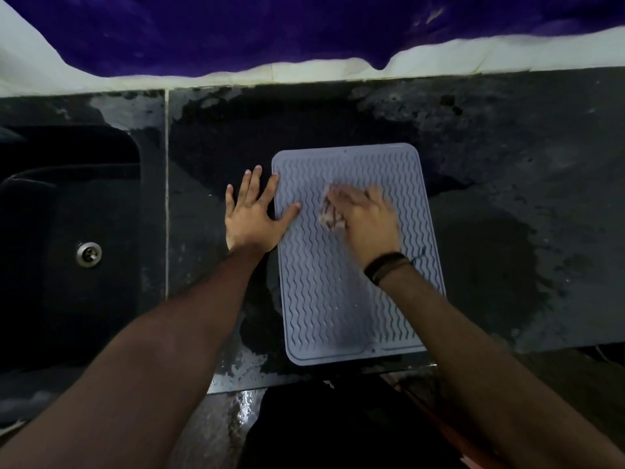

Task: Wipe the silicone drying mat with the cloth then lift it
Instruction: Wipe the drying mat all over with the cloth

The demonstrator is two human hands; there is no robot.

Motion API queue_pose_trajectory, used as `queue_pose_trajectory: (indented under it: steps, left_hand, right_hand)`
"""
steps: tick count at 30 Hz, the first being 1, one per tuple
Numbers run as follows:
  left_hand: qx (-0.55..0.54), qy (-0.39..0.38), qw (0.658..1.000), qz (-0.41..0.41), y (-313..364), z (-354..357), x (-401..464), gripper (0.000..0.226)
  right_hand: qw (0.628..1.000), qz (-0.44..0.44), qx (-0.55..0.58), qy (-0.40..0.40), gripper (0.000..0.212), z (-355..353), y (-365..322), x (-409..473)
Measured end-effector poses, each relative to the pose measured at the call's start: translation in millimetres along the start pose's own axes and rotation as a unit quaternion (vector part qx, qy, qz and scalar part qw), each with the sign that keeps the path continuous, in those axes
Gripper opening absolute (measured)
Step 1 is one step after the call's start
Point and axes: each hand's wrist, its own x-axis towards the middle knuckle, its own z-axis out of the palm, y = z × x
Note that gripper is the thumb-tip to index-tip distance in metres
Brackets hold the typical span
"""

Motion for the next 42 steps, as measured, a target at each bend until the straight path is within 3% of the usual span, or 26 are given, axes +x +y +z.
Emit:
queue_pose_trajectory:
  steps: [3,8,14,18,27,30,36,40,42]
  left_hand:
    - [0.007,0.006,1.0,-0.002,1.5,-0.2,0.4,0.083]
    - [0.001,0.011,1.0,-0.001,1.1,0.8,-0.6,0.082]
    - [-0.008,0.016,1.0,0.004,-0.3,-1.0,-1.5,0.083]
    - [-0.004,0.008,1.0,0.003,1.9,-2.7,-1.2,0.084]
    - [0.003,0.011,1.0,-0.002,4.1,-3.3,-1.1,0.082]
    - [-0.002,0.008,1.0,-0.002,3.9,-3.5,-1.1,0.082]
    - [-0.006,0.005,1.0,0.004,1.5,-4.2,-2.0,0.082]
    - [0.002,0.0,1.0,0.0,4.1,-5.6,-2.4,0.083]
    - [0.001,-0.003,1.0,-0.001,3.3,-5.7,-2.2,0.083]
  right_hand:
    - [1.0,0.007,0.008,-0.002,0.063,-3.6,-8.8,63.1]
    - [0.989,-0.018,-0.073,-0.131,0.061,13.3,14.5,97.0]
    - [0.995,0.036,-0.048,-0.079,0.062,7.4,62.7,71.8]
    - [0.997,0.055,-0.031,-0.042,0.045,1.8,40.3,93.3]
    - [0.989,0.031,-0.059,-0.128,0.054,9.2,14.7,89.2]
    - [0.984,0.029,-0.092,-0.148,0.048,1.9,17.7,80.8]
    - [0.991,0.019,-0.094,-0.098,0.044,-4.8,10.9,81.1]
    - [0.981,-0.06,-0.128,-0.136,0.053,0.2,-0.1,92.1]
    - [0.977,-0.054,-0.151,-0.144,0.055,0.6,8.3,91.2]
